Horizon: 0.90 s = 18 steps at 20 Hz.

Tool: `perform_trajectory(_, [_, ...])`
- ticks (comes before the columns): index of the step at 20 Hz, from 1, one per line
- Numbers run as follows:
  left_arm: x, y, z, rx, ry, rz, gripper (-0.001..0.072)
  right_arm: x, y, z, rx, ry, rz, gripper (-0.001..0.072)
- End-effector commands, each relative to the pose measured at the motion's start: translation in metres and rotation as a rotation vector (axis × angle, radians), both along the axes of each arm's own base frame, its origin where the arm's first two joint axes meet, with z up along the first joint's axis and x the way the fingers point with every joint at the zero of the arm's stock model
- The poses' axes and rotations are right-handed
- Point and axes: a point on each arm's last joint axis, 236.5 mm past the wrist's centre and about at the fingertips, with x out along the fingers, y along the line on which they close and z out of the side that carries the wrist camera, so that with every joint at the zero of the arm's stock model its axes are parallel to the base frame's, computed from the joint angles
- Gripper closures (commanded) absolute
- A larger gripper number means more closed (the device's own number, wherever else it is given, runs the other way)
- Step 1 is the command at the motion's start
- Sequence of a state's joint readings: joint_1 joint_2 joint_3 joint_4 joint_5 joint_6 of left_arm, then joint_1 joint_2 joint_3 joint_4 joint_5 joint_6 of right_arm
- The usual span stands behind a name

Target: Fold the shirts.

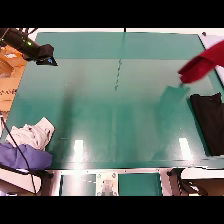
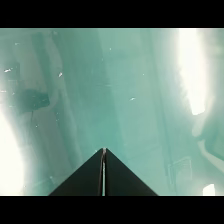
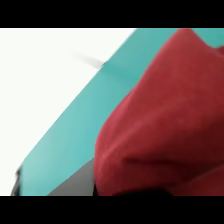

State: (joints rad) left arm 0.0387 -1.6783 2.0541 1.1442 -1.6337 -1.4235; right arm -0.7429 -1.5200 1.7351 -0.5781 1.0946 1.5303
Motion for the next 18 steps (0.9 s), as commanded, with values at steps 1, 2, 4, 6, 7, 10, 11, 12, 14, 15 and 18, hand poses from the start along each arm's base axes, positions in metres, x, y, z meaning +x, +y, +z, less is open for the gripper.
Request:
perform_trajectory(1, [0.000,0.000,0.000,0.000,-0.001,0.002,0.0678,-0.041,-0.073,-0.014,-0.001,0.046,-0.166,0.0691])
perform_trajectory(2, [0.000,0.000,0.000,0.000,-0.001,0.001,0.0678,-0.046,-0.081,-0.020,0.010,0.056,-0.184,0.0691])
perform_trajectory(4, [0.000,0.000,0.000,0.000,0.002,0.001,0.0678,-0.055,-0.089,-0.035,0.037,0.082,-0.204,0.0691])
perform_trajectory(6, [-0.001,0.000,0.000,0.000,0.003,0.000,0.0678,-0.060,-0.093,-0.047,0.060,0.102,-0.215,0.0691])
perform_trajectory(7, [-0.001,0.000,0.000,0.000,0.003,0.000,0.0679,-0.062,-0.094,-0.050,0.066,0.107,-0.219,0.0691])
perform_trajectory(10, [-0.004,0.000,-0.001,0.002,0.017,-0.005,0.0678,-0.067,-0.091,-0.055,0.067,0.134,-0.205,0.0691])
perform_trajectory(11, [-0.005,0.000,-0.002,0.002,0.021,-0.007,0.0678,-0.074,-0.089,-0.058,0.065,0.165,-0.202,0.0691])
perform_trajectory(12, [-0.006,0.000,-0.002,0.003,0.026,-0.009,0.0678,-0.083,-0.089,-0.058,0.071,0.197,-0.217,0.0691])
perform_trajectory(14, [-0.007,0.000,-0.002,0.003,0.027,-0.009,0.0679,-0.107,-0.092,-0.054,0.056,0.257,-0.263,0.0691])
perform_trajectory(15, [-0.007,0.000,-0.002,0.002,0.029,-0.007,0.0678,-0.120,-0.093,-0.053,0.045,0.295,-0.284,0.0690])
perform_trajectory(18, [-0.008,0.000,-0.003,-0.002,0.040,0.002,0.0678,-0.167,-0.093,-0.062,0.031,0.449,-0.369,0.0691])
